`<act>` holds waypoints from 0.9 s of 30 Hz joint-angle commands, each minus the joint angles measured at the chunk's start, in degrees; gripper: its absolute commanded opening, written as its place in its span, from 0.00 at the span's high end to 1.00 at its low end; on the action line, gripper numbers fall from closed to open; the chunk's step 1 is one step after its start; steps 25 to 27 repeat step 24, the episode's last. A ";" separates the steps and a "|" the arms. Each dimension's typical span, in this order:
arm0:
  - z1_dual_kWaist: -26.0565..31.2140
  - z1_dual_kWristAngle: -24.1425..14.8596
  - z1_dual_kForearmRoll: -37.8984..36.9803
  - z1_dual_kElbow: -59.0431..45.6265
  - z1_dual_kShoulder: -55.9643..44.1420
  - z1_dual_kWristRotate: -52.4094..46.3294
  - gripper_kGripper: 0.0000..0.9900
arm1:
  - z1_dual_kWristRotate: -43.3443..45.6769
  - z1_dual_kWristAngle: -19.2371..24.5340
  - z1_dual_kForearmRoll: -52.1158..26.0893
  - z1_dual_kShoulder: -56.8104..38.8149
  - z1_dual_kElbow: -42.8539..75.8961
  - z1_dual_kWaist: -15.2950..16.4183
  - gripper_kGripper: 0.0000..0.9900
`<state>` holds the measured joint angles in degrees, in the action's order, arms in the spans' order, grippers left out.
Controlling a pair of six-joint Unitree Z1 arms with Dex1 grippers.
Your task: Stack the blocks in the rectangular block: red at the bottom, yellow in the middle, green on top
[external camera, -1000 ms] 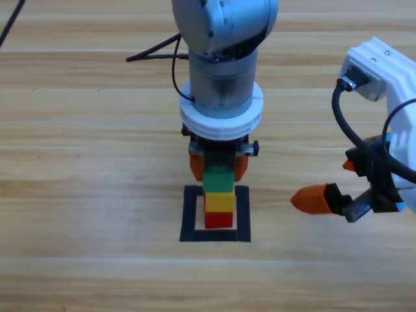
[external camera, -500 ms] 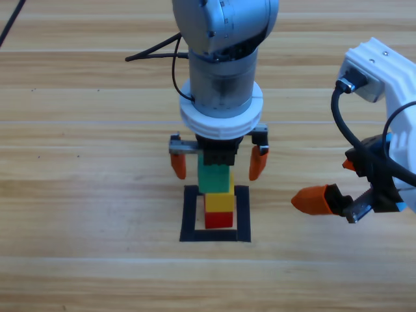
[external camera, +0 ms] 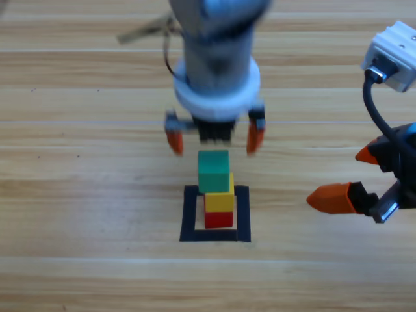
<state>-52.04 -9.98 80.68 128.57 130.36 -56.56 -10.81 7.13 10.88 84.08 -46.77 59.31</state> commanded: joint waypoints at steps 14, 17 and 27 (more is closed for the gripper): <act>-16.69 -18.85 -33.22 -69.95 -58.56 -4.78 0.00 | 1.15 -1.77 0.63 2.31 -0.25 -0.95 0.00; -16.69 -19.38 -36.30 -74.43 -61.72 -1.88 0.00 | 1.15 -1.68 0.63 2.31 -0.25 -0.95 0.00; -16.60 -19.55 -38.58 -77.33 -64.53 1.28 0.00 | 1.06 -1.51 0.63 2.58 -0.25 -0.95 0.00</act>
